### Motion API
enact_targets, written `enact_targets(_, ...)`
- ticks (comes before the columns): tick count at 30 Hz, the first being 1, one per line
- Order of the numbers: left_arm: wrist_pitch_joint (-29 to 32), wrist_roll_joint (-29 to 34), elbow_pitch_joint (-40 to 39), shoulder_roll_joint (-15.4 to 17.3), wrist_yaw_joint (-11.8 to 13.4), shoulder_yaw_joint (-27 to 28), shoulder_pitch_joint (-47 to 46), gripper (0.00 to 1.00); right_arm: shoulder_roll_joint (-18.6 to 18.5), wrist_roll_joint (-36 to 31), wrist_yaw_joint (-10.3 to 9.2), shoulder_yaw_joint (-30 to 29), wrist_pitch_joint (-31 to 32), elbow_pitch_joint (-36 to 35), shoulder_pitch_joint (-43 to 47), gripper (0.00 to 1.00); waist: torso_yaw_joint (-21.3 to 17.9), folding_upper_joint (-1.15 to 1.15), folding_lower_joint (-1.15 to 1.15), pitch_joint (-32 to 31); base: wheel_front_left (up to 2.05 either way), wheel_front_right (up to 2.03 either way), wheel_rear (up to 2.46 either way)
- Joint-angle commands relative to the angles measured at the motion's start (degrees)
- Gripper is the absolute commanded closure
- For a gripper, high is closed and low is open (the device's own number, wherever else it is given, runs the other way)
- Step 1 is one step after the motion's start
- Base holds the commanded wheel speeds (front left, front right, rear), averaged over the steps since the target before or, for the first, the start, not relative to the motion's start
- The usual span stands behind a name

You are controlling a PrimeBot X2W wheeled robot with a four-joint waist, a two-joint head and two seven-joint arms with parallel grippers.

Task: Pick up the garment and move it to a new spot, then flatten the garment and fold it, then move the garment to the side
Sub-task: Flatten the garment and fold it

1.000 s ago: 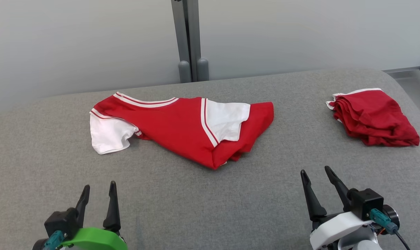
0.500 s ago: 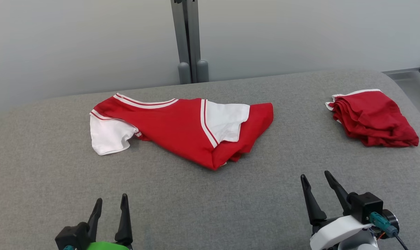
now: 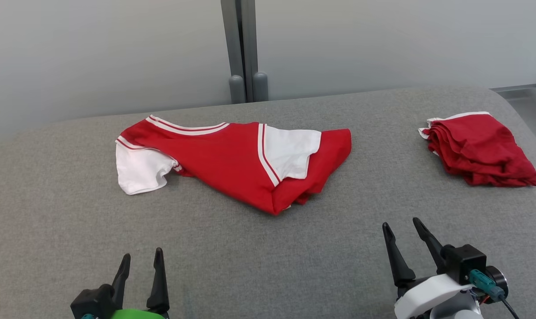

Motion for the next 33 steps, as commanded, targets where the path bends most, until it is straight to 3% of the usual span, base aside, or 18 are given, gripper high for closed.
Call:
enact_targets(1, 0.0, 0.3, 0.1, -0.2, -0.3, 0.3, -0.1, 0.0, -0.2, -0.7, -0.09, 0.1, -0.1, 0.3, -0.9, 0.0, 0.2, 0.0, 0.0, 0.2, 0.0, 0.0, 0.0)
enact_targets(7, 0.0, 0.9, 0.0, -0.4, -0.6, 0.3, -1.2, 0.0, -0.2, -3.1, -0.09, 0.6, -0.1, 1.9, -5.4, 0.0, 1.0, 0.0, 0.0, 1.5, 0.0, 0.0, 0.0)
enact_targets(13, 0.0, 1.3, -0.1, -0.7, -0.9, -0.5, -2.9, 0.0, -0.2, -7.2, -0.09, -0.1, 0.1, 7.6, -17.0, 0.0, 3.8, 0.0, 0.0, 4.4, 0.0, 0.0, 0.0)
enact_targets(24, 0.0, -0.2, -1.3, -0.9, -1.2, -2.1, -8.3, 0.0, -1.8, -16.0, -0.09, -4.2, 4.6, 25.5, -41.9, 0.0, 10.9, 0.0, 0.0, 15.5, 0.0, 0.0, 0.0)
enact_targets(33, 0.0, -2.0, -2.3, -0.9, 0.0, -3.3, -10.9, 0.0, -4.1, -16.5, -0.09, -4.4, 6.5, 40.4, -51.0, 0.0, 14.2, 0.0, 0.0, 20.1, 0.0, 0.0, 0.0)
